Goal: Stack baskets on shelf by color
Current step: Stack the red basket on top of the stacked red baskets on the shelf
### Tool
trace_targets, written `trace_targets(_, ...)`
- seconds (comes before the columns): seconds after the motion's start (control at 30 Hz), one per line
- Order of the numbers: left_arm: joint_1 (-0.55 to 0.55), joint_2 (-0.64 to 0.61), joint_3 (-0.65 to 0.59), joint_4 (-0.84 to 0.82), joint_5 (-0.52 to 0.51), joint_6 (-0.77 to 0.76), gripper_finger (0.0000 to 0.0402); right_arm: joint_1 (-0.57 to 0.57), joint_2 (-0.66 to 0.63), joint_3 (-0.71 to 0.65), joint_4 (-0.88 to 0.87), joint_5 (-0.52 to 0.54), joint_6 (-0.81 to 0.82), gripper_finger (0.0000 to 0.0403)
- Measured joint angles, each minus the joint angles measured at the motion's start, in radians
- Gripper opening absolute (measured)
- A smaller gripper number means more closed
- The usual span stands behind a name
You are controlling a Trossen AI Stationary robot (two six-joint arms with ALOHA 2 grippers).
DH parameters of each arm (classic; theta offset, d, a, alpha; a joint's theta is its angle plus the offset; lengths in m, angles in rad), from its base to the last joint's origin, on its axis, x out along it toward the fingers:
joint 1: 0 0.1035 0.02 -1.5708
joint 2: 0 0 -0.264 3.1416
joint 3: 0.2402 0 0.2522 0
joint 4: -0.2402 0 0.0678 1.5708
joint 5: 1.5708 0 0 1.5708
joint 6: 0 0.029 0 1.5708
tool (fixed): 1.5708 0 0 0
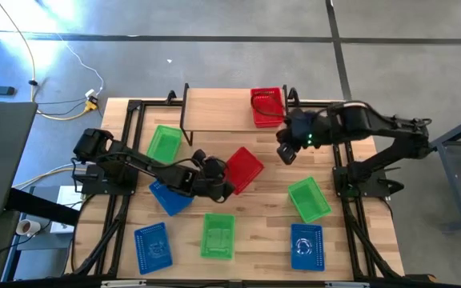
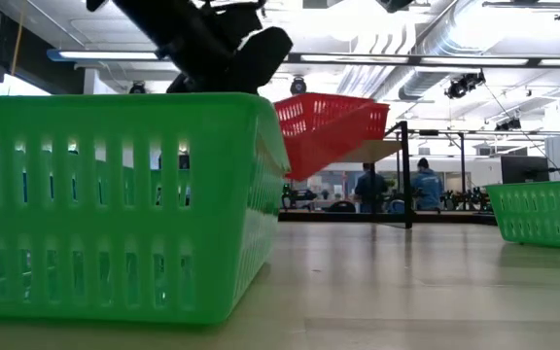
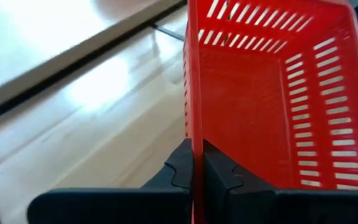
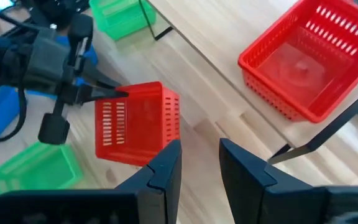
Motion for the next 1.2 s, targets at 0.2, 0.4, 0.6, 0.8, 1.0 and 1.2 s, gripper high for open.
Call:
trace_targets(0.2, -0.022, -0.028, -0.003, 0.024, -0.075, 0.062, 0.0, 0.091, 0.0, -0.076, 0.062, 0.096, 0.171, 0.0096)
trace_targets(0.4, -0.037, -0.033, -0.002, 0.114, -0.147, 0.171, 0.0, 0.178, 0.0, -0.184, 0.115, 0.181, 0.362, 0.0096)
trace_targets(0.6, -0.038, -0.033, -0.002, 0.169, -0.167, 0.273, 0.0, 0.254, -0.001, -0.284, 0.2, 0.22, 0.502, 0.0096)
trace_targets(0.8, -0.045, -0.033, -0.002, 0.18, -0.205, 0.339, 0.0, 0.325, -0.001, -0.36, 0.232, 0.281, 0.641, 0.0096)
trace_targets(1.0, -0.06, -0.033, -0.002, 0.182, -0.32, 0.43, 0.0, 0.371, -0.001, -0.444, 0.298, 0.345, 0.744, 0.0096)
trace_targets(1.2, -0.064, -0.033, -0.002, 0.19, -0.38, 0.496, 0.0, 0.371, -0.001, -0.516, 0.419, 0.352, 0.765, 0.0096)
